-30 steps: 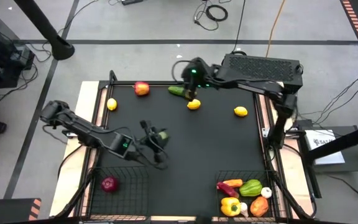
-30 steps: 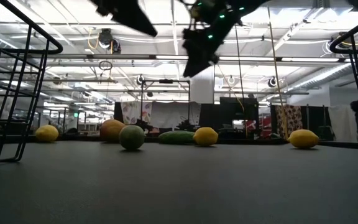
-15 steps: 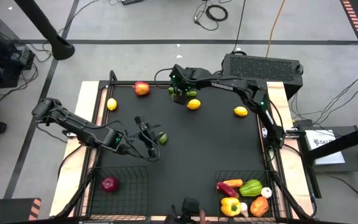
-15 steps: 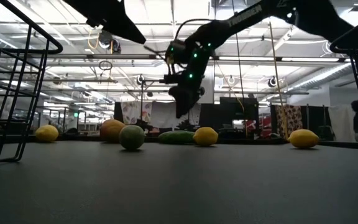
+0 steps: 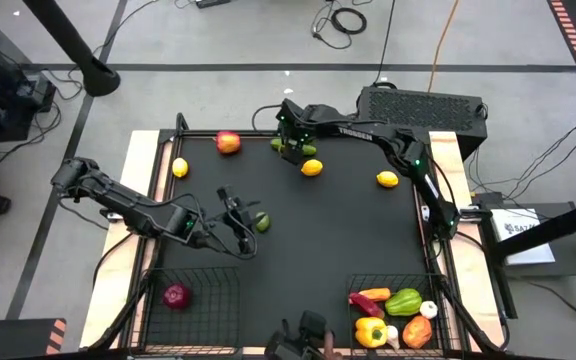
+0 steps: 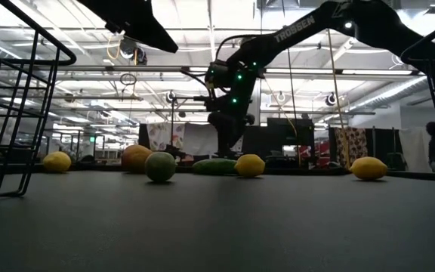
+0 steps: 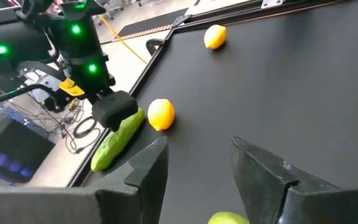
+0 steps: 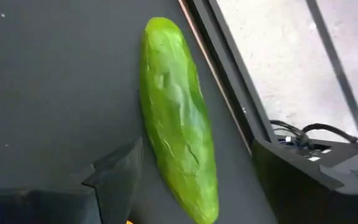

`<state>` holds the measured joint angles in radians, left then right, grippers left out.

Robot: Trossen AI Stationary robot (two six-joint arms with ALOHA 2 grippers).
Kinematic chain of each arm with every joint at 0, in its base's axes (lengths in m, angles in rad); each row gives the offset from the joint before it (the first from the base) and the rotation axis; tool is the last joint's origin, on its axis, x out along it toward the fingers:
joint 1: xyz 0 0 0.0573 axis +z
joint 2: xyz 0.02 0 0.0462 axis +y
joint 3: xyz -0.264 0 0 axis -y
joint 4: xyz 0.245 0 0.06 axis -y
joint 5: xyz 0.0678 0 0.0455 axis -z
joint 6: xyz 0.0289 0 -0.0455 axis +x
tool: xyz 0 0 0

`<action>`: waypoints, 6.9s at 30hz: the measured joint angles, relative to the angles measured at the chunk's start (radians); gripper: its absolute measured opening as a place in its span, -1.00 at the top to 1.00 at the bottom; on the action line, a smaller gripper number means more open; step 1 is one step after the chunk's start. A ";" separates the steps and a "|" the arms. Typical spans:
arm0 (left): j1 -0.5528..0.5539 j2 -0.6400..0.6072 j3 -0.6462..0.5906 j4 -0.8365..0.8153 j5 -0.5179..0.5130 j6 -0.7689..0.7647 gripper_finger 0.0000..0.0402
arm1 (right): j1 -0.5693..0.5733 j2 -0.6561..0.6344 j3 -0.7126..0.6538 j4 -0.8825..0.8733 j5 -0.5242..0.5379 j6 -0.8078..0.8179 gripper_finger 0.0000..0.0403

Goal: Sort produce into baskets
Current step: Put the green cucumber into the right wire basket, then put the red apple into the left wire basket

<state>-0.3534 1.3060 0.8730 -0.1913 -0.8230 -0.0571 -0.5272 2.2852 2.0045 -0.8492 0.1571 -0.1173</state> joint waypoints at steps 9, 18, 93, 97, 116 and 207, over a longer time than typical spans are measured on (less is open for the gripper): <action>0.000 0.000 0.000 0.000 0.001 -0.009 0.12 | -0.002 0.041 -0.002 -0.006 -0.059 -0.054 -0.45; -0.002 0.000 0.000 -0.001 0.010 -0.009 0.12 | -0.004 0.086 -0.003 0.012 -0.044 -0.042 -0.45; -0.140 -0.191 0.002 -0.009 -0.005 -0.061 0.12 | 1.001 -0.567 -0.035 -0.719 0.054 0.782 0.20; -0.139 -0.191 0.002 -0.005 -0.005 -0.061 0.12 | 1.197 -0.578 -0.087 -0.721 0.135 0.964 0.20; -0.137 -0.191 0.002 -0.001 -0.099 -0.116 0.12 | 1.801 -0.580 -0.426 -0.653 -0.004 1.805 0.20; 1.090 0.152 0.339 -0.658 0.709 0.432 -0.62 | 0.743 -0.584 -0.498 -0.499 1.065 0.513 -0.02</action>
<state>0.7362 1.4578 1.2120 -0.8492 -0.1137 0.3745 0.2160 1.7012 1.5063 -1.3478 1.2224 0.3954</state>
